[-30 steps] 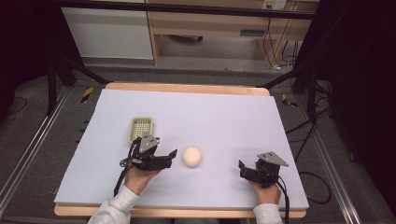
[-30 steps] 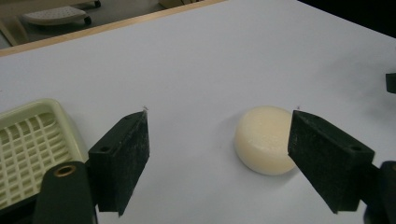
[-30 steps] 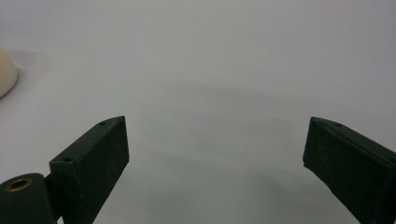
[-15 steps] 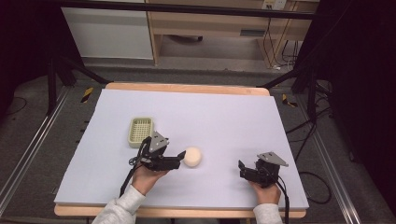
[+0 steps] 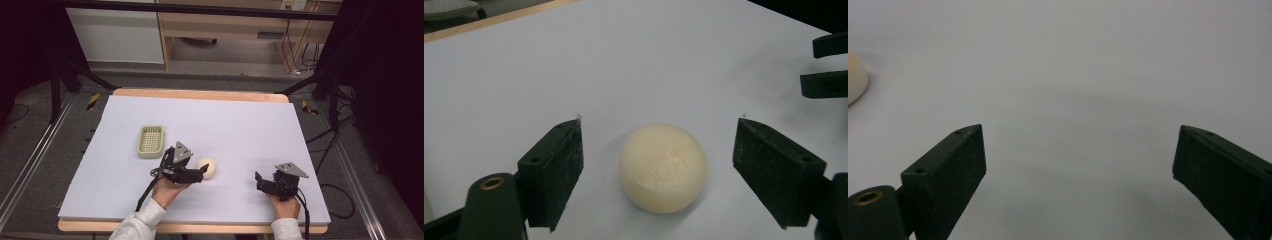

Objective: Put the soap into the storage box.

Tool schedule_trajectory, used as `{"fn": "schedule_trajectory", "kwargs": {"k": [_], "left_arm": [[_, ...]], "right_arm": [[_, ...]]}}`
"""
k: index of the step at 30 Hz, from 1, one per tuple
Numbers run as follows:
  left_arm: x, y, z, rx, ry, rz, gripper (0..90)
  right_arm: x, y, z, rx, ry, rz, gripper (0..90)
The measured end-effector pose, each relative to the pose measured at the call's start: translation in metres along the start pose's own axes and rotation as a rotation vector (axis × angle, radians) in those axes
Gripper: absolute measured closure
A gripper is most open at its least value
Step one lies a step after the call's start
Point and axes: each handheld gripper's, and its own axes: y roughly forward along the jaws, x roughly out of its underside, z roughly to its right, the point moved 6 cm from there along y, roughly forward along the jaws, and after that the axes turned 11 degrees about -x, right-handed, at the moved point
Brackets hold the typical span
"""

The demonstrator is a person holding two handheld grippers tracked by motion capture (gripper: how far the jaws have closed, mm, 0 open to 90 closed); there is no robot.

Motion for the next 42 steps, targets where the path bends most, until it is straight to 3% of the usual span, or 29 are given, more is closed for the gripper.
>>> {"fn": "schedule_trajectory", "kwargs": {"k": [15,42], "left_arm": [[0.006,0.021,0.008,-0.007,0.01,-0.068,18.4],[0.021,0.051,0.018,-0.012,0.019,-0.137,16.8]], "right_arm": [[0.001,0.002,-0.002,-0.007,-0.001,-0.005,7.5],[0.001,0.004,-0.004,-0.016,-0.001,-0.018,7.4]]}}
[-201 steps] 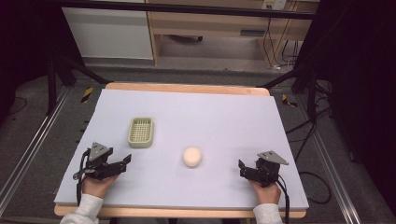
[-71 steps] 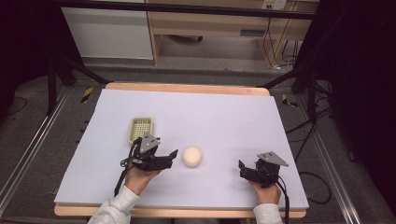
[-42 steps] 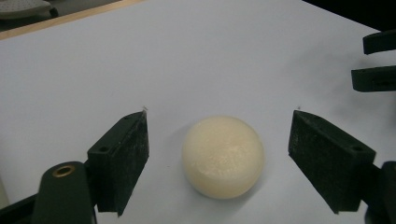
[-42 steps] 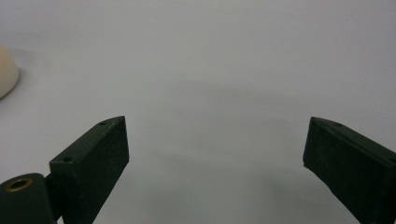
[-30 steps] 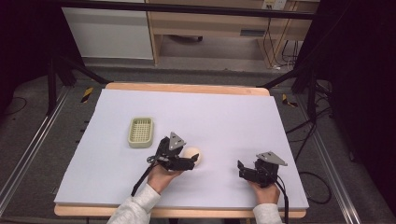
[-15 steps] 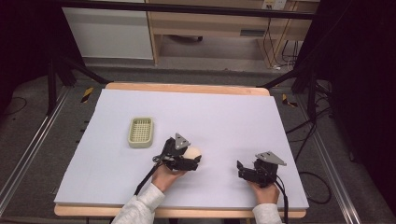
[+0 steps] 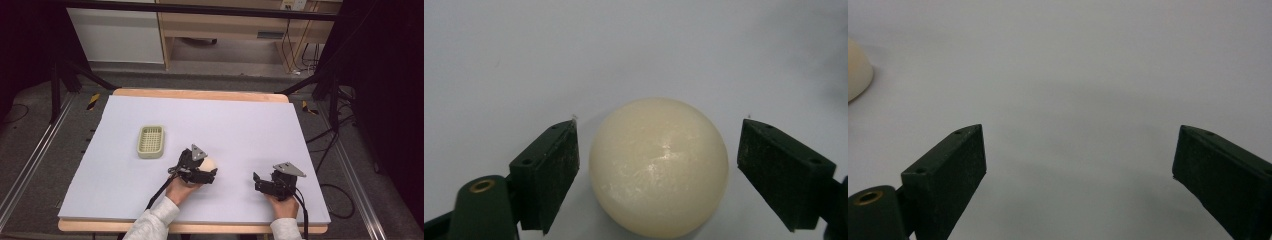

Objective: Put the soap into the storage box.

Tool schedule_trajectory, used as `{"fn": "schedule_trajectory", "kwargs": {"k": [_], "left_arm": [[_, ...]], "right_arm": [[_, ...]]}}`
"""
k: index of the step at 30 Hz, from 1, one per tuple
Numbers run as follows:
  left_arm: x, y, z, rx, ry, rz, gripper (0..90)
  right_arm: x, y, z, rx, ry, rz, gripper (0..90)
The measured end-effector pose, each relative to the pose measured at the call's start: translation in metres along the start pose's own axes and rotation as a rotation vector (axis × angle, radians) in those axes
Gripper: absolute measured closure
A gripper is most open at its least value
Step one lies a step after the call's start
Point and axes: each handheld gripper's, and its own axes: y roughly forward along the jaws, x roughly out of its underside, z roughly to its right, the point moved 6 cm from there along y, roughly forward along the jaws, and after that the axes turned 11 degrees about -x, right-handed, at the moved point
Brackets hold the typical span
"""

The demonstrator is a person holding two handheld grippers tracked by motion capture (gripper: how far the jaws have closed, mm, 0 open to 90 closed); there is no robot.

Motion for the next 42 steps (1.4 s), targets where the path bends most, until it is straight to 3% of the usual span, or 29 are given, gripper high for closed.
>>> {"fn": "schedule_trajectory", "kwargs": {"k": [17,27,42], "left_arm": [[0.006,0.01,0.001,-0.005,-0.001,-0.034,23.1],[0.006,0.012,0.002,-0.003,-0.025,-0.041,23.2],[0.006,0.013,0.004,-0.015,-0.02,-0.061,23.4]], "right_arm": [[0.0,0.0,0.0,0.004,-0.001,-0.002,7.5],[0.0,0.0,0.0,0.005,-0.001,-0.002,7.5],[0.0,0.001,0.0,0.004,0.002,-0.002,7.5]]}}
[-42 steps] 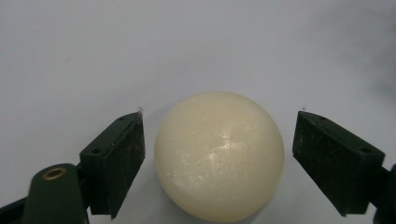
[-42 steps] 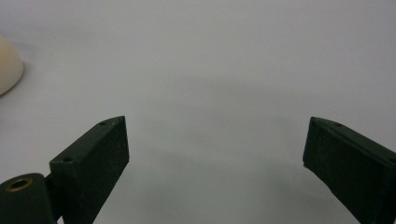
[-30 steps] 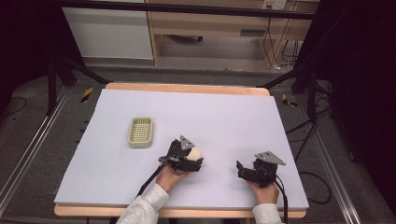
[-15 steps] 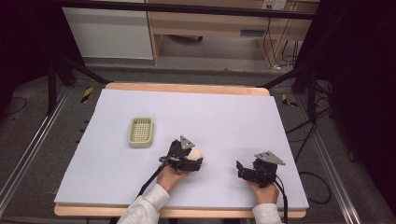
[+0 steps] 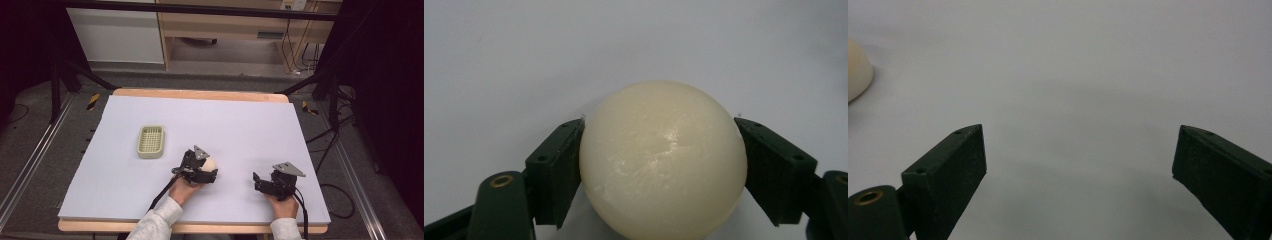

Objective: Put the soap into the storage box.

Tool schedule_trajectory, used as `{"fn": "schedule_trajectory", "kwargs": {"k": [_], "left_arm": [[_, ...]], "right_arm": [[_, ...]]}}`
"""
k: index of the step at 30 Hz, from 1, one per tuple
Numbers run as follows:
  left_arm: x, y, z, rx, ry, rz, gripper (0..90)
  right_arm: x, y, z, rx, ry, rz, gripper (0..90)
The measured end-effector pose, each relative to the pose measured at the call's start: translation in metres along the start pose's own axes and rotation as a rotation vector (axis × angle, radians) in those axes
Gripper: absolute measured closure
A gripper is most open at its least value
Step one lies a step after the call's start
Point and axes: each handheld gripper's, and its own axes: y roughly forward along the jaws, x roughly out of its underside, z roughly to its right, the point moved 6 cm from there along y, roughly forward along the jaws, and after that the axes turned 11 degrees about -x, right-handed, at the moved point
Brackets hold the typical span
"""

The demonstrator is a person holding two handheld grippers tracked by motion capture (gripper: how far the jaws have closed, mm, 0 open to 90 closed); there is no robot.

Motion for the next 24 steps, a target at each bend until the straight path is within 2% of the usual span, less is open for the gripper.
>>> {"fn": "schedule_trajectory", "kwargs": {"k": [9,16,24], "left_arm": [[-0.001,0.0,0.002,-0.008,0.006,-0.008,23.8],[-0.001,-0.001,0.003,0.01,0.0,-0.009,24.0],[-0.005,-0.012,-0.001,0.015,0.01,0.009,24.1]], "right_arm": [[0.0,0.0,0.001,0.001,-0.003,0.003,7.5],[0.0,0.0,0.001,-0.001,-0.002,0.002,7.5],[0.0,-0.001,0.0,-0.001,0.0,0.002,7.5]]}}
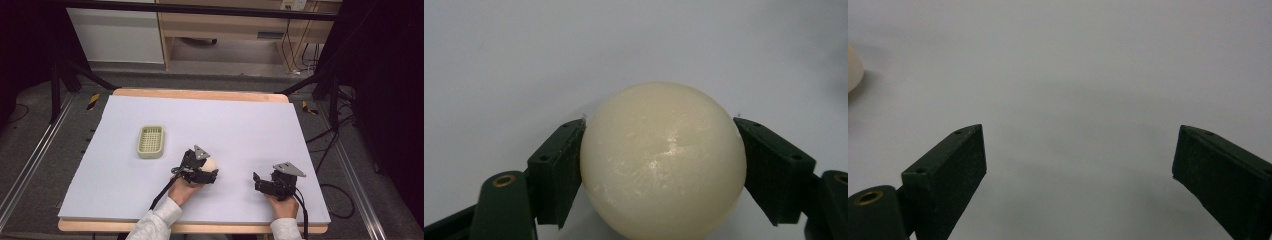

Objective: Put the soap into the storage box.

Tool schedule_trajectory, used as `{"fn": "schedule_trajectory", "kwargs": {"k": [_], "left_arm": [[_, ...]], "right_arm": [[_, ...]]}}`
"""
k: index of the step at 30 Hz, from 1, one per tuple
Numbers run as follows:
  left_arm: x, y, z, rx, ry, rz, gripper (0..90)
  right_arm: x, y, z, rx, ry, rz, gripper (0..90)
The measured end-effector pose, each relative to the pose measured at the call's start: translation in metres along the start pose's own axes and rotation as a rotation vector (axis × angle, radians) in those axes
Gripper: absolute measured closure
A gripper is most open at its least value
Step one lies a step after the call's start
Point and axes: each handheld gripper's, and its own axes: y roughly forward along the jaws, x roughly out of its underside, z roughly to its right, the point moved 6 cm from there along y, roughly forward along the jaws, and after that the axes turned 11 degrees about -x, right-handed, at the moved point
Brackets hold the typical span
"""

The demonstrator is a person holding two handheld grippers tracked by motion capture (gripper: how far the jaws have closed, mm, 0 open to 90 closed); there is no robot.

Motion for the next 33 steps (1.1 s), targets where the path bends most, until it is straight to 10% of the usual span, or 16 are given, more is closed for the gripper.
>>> {"fn": "schedule_trajectory", "kwargs": {"k": [33], "left_arm": [[0.01,-0.056,-0.08,-0.085,-0.011,0.029,24.1]], "right_arm": [[0.001,0.003,0.0,0.009,-0.007,-0.014,7.6]]}}
